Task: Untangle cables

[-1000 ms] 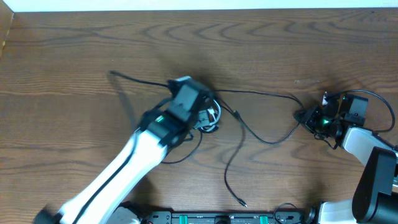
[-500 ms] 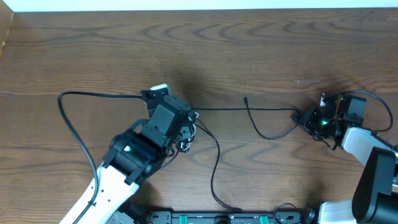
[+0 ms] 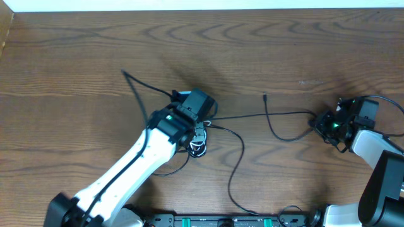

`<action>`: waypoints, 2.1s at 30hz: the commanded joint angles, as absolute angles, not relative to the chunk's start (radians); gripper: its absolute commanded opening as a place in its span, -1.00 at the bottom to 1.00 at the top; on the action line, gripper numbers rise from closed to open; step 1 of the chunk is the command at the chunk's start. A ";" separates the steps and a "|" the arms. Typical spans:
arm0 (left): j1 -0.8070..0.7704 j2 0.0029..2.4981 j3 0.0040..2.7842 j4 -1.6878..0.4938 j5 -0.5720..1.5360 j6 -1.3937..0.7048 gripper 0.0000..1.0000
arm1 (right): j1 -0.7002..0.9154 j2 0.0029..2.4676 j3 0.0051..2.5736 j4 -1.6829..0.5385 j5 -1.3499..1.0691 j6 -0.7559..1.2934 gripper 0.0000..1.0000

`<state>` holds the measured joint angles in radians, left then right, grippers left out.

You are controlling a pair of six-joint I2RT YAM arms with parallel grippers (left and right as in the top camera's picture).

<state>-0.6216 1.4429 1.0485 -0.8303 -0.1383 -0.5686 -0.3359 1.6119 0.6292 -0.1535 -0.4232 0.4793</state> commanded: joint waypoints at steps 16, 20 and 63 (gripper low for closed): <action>-0.607 1.520 1.038 -0.609 0.290 -0.384 -0.85 | -0.338 1.491 0.642 -0.123 -0.850 0.223 0.71; -0.607 1.520 1.038 -0.592 0.307 -0.321 -0.85 | -0.312 1.462 0.642 -0.120 -0.966 0.102 0.58; -0.548 1.521 1.038 -0.675 0.408 -0.109 -0.85 | 0.342 1.526 0.641 -0.133 -0.477 -0.527 0.20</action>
<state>-0.5514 1.5177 1.0439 -0.6754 0.3683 -0.1268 0.3168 1.4963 0.6449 -0.1364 -0.4889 -0.4683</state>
